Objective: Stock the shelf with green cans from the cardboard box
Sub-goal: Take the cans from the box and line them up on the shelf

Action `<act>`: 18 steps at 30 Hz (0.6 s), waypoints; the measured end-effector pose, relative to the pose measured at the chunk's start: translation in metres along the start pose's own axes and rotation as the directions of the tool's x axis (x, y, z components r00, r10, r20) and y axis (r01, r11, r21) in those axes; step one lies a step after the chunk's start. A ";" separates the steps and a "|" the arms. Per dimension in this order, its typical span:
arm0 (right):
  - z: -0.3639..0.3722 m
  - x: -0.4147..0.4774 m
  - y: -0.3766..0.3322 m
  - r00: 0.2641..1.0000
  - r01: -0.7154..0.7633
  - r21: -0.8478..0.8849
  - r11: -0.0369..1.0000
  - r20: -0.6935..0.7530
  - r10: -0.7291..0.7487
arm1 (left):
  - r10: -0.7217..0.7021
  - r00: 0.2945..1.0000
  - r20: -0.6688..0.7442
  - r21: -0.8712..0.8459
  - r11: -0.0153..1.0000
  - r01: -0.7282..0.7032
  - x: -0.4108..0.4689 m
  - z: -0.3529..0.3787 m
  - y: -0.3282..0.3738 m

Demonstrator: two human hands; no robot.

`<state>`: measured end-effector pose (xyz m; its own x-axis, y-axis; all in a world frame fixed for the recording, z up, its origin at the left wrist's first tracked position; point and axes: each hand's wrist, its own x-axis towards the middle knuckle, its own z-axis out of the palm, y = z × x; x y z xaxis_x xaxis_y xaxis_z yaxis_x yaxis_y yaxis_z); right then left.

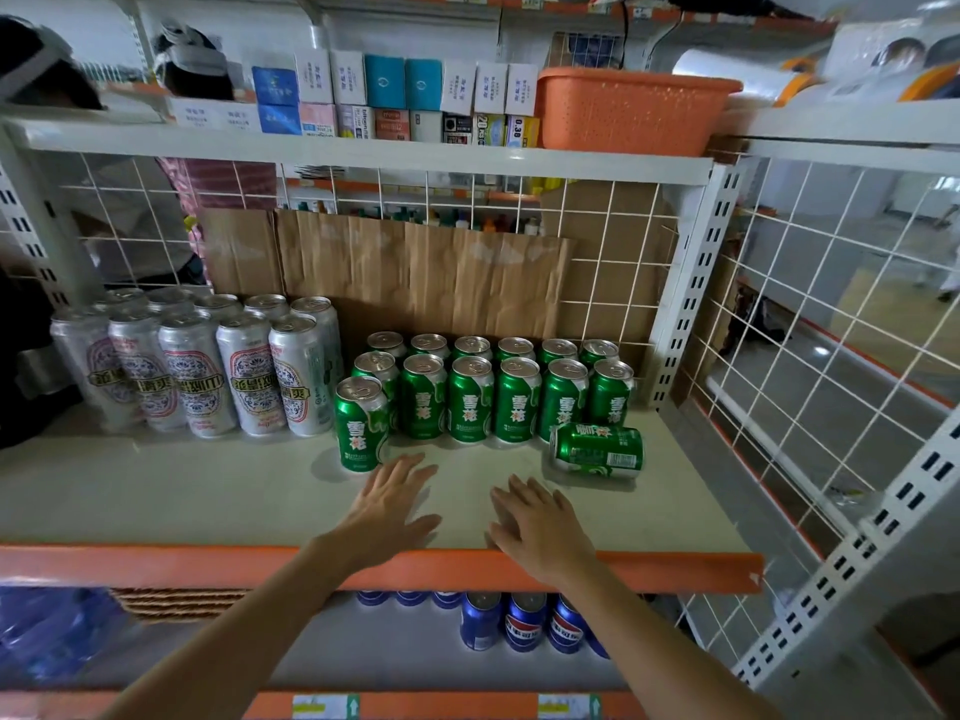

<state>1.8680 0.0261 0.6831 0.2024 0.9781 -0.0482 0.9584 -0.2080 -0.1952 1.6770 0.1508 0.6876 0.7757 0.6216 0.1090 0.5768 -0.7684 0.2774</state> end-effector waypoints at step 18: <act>-0.027 0.004 0.030 0.940 0.018 -0.040 0.999 -0.340 -0.031 | -0.152 0.986 0.074 -0.010 0.988 0.153 0.002 0.014 0.001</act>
<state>1.9024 0.0237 0.7032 0.2291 0.9280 0.2937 0.9693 -0.1897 -0.1564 1.6822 0.1493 0.6746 0.6956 0.7184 -0.0053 0.6862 -0.6623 0.3007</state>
